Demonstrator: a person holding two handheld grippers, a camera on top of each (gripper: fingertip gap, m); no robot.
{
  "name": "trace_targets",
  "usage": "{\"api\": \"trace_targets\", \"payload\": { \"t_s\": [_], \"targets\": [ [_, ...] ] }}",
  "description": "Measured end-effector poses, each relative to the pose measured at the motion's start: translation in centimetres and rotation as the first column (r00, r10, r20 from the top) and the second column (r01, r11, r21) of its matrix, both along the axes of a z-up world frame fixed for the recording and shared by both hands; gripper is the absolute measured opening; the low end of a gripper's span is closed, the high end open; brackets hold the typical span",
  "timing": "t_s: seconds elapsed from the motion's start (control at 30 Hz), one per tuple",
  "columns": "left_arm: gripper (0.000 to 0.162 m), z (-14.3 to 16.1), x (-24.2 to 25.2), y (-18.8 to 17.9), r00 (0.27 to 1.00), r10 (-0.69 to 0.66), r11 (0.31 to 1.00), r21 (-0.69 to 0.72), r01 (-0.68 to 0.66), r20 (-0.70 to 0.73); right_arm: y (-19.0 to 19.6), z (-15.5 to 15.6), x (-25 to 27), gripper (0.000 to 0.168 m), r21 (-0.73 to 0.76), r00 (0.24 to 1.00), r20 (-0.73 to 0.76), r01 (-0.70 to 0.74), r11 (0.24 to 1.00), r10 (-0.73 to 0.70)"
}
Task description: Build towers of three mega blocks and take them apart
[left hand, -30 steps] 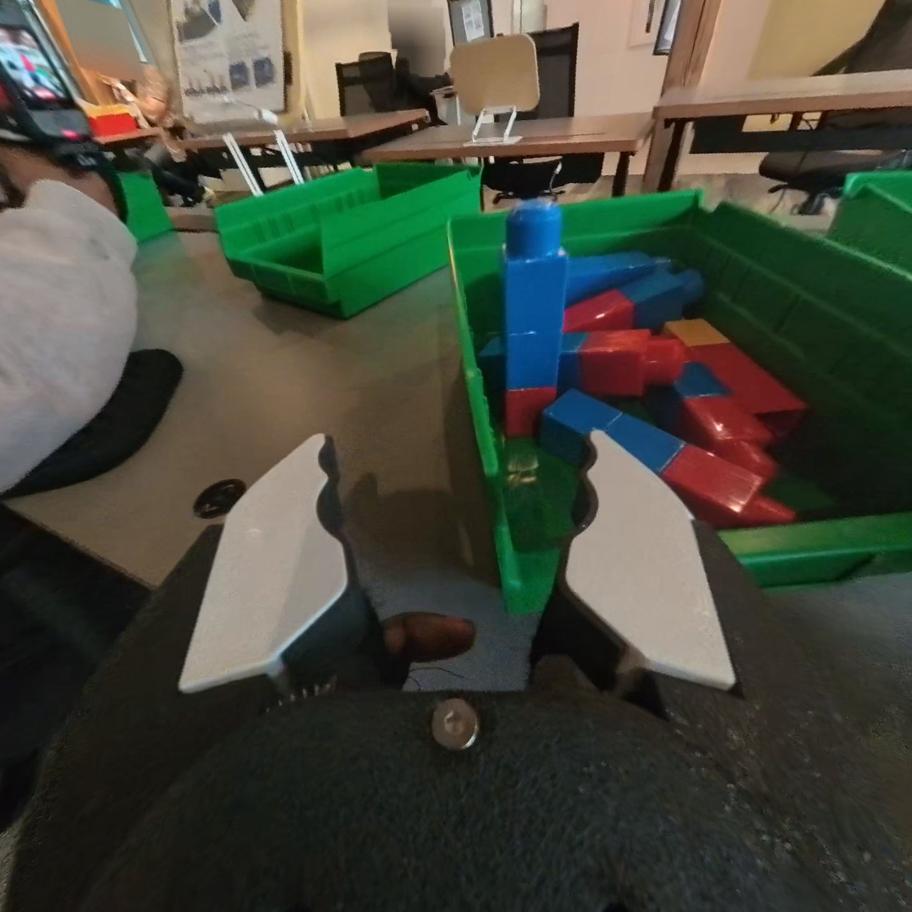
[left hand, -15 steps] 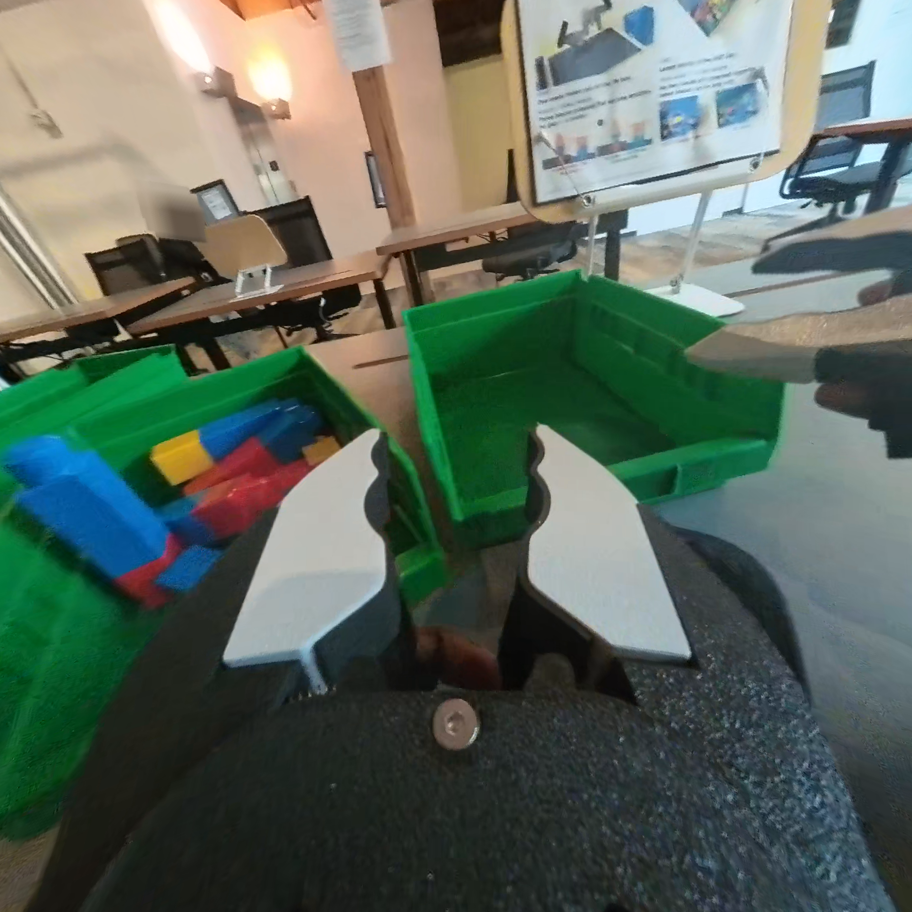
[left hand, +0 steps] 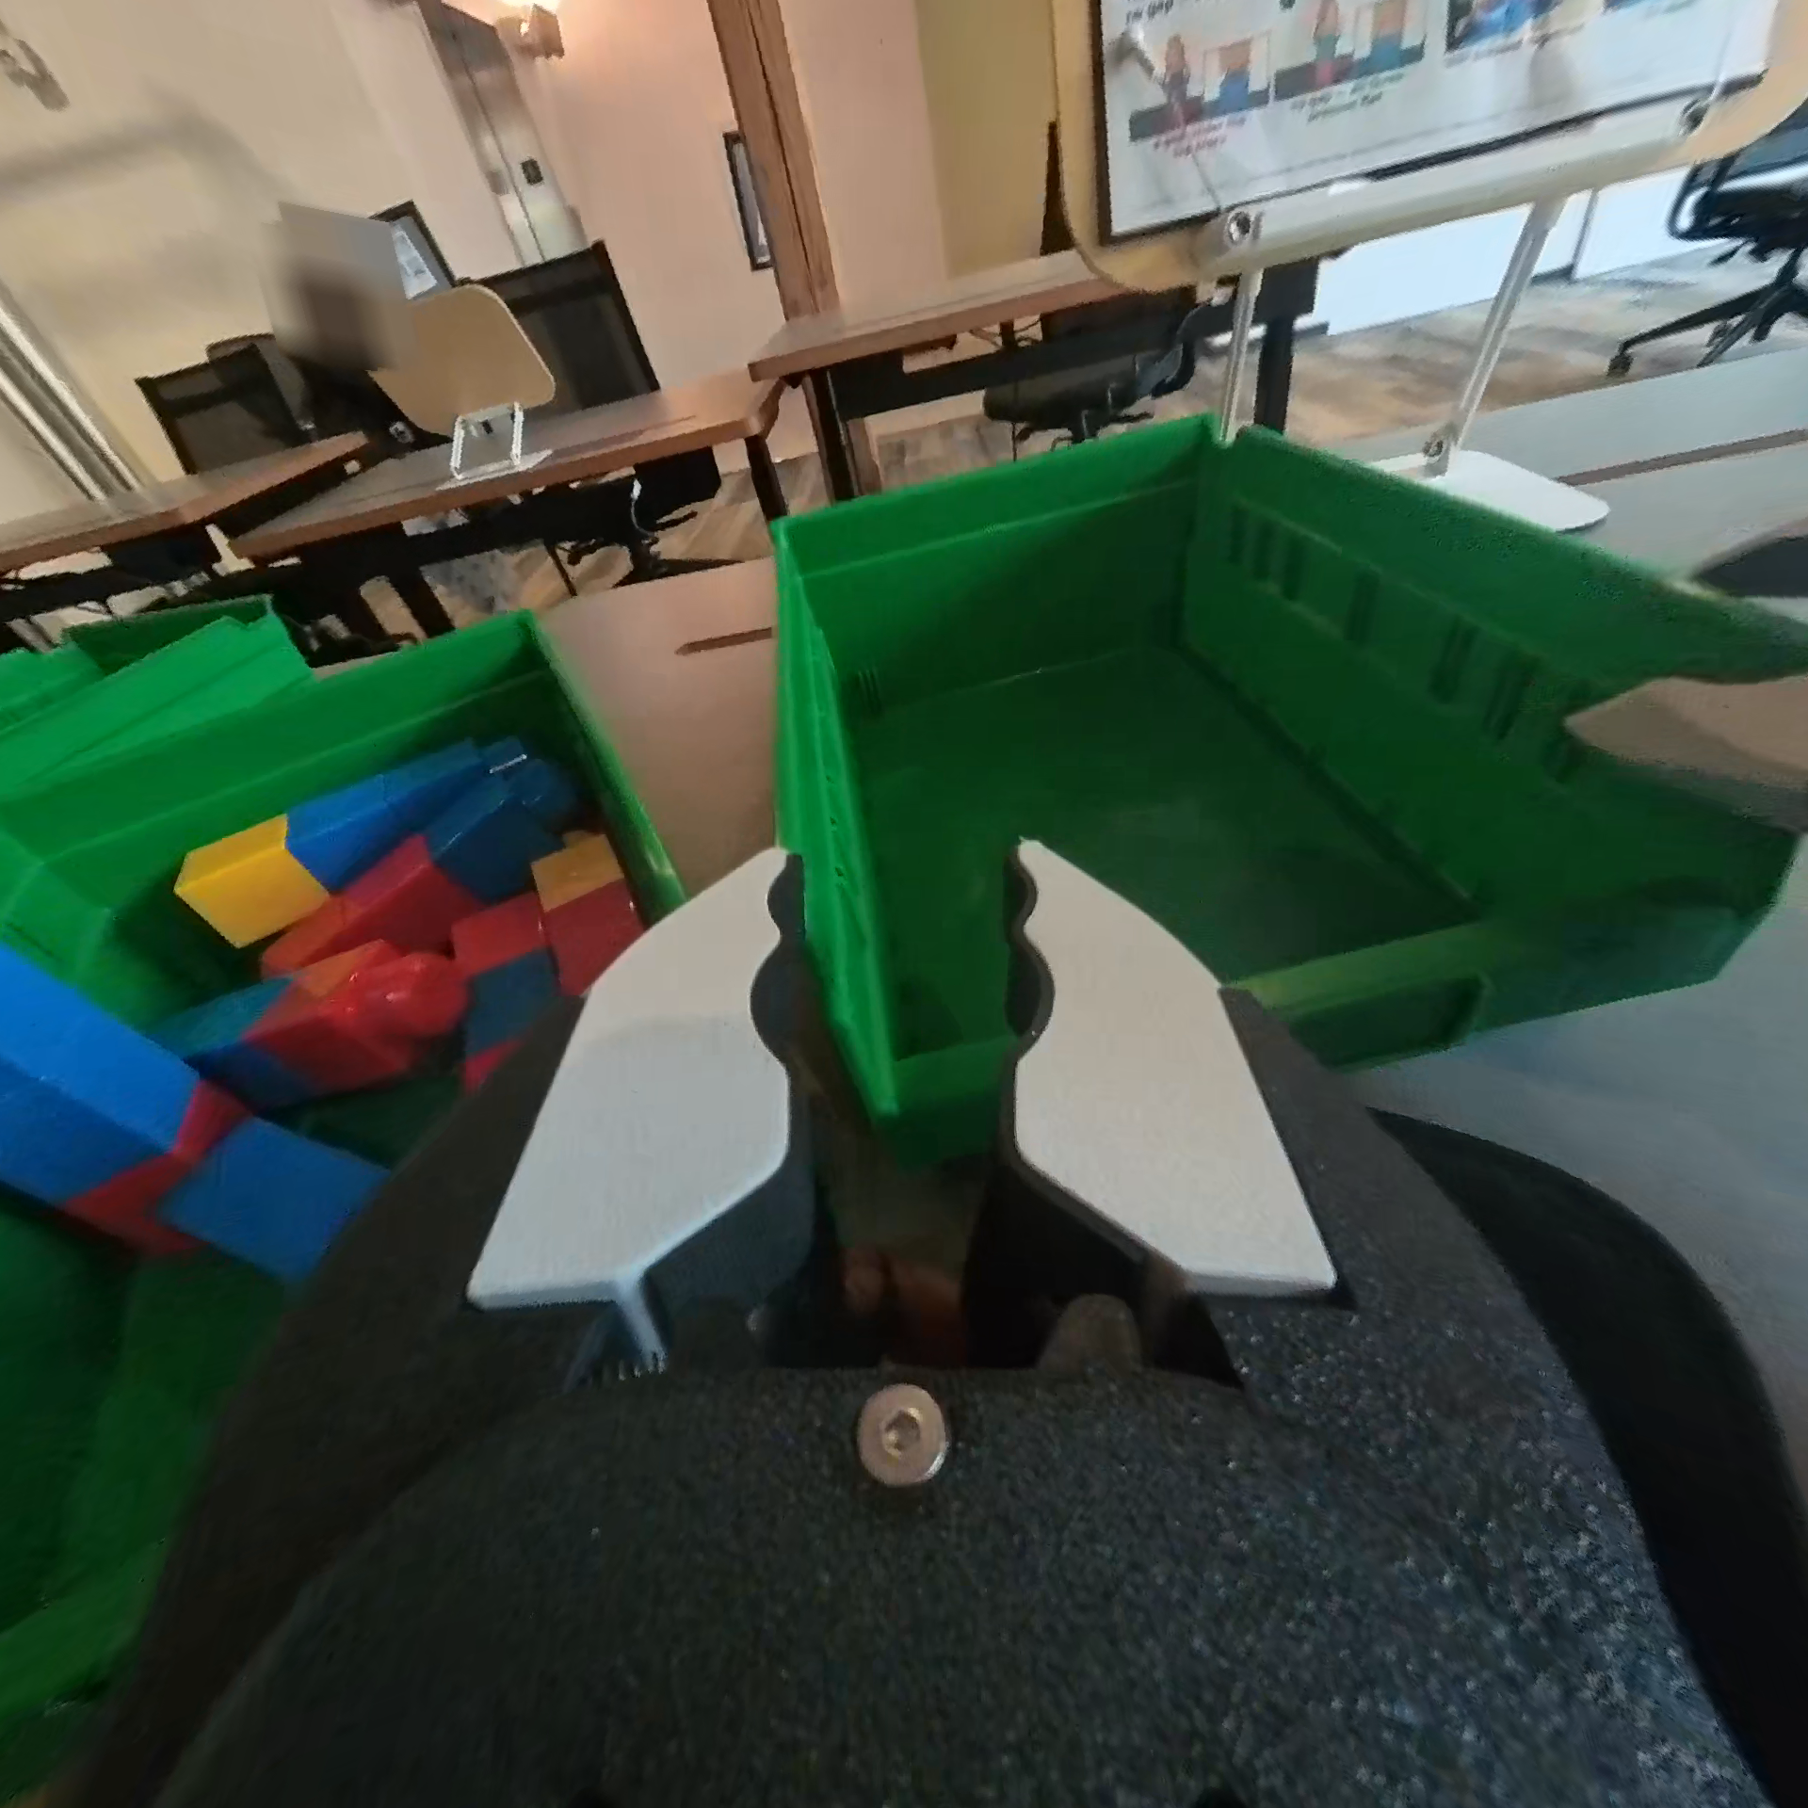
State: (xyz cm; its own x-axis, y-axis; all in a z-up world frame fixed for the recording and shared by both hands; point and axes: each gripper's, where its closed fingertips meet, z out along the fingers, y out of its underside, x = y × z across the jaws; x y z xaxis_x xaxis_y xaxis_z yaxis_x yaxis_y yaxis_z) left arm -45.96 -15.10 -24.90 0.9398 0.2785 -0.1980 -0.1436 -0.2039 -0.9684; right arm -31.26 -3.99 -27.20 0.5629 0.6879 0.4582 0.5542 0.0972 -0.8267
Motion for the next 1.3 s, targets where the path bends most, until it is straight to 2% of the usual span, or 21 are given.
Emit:
{"api": "trace_targets", "payload": {
  "t_s": [0.03,0.17,0.23,0.33,0.43,0.47,0.53,0.6,0.77,1.1,1.3],
  "targets": [
    [0.038,-0.3,-0.1,0.1,1.0,0.017,1.0,-0.008,-0.017,-0.005,0.2,-0.2,0.3,0.044,-0.007,1.0,-0.006,0.002,1.0,-0.002],
    [0.038,-1.1,-1.0,0.2,0.993,0.098,0.993,-0.06,-0.103,-0.073,0.4,-0.6,0.3,0.042,-0.094,0.997,-0.071,-0.022,0.995,0.015],
    [0.039,-1.1,-1.2,0.3,0.986,0.122,0.989,-0.068,-0.13,-0.11,0.9,-1.3,0.6,0.04,-0.113,0.999,-0.037,-0.005,0.994,0.001],
    [0.04,-1.0,-0.7,0.5,0.987,0.112,0.991,-0.066,-0.12,-0.112,1.4,-1.8,1.6,0.039,-0.108,1.0,0.002,0.021,0.994,-0.021],
    [0.04,-2.8,-0.1,1.2,0.994,0.076,0.985,-0.148,-0.086,-0.076,1.3,-2.0,1.9,0.031,-0.147,1.0,-0.02,0.002,0.989,-0.005],
    [0.035,-3.5,-0.2,1.4,0.994,0.075,0.979,-0.182,-0.087,-0.075,1.1,-2.2,1.8,0.02,-0.161,1.0,-0.025,-0.018,0.987,0.015],
    [0.009,-3.8,-0.2,1.8,0.995,0.064,0.976,-0.203,-0.078,-0.075,1.1,-2.3,1.8,0.017,-0.183,0.999,-0.032,-0.03,0.983,0.025],
    [0.007,-3.7,0.1,2.2,0.996,0.042,0.978,-0.203,-0.057,-0.075,1.3,-2.3,2.0,0.015,-0.179,1.0,-0.015,-0.021,0.984,0.019],
    [0.006,-2.1,1.4,2.2,0.99,-0.014,0.994,-0.11,-0.001,-0.143,1.3,-2.0,3.3,0.013,-0.087,0.998,0.062,0.016,0.996,-0.011],
    [0.007,1.5,5.5,0.8,0.979,-0.053,0.998,0.008,0.055,-0.197,0.3,1.8,7.0,0.01,0.017,0.999,-0.011,0.035,0.999,-0.035],
    [0.006,4.2,9.2,0.9,0.973,-0.092,0.991,0.072,0.11,-0.213,-0.3,4.3,11.2,0.01,0.054,0.997,-0.025,0.08,0.995,-0.079]
  ]
}}
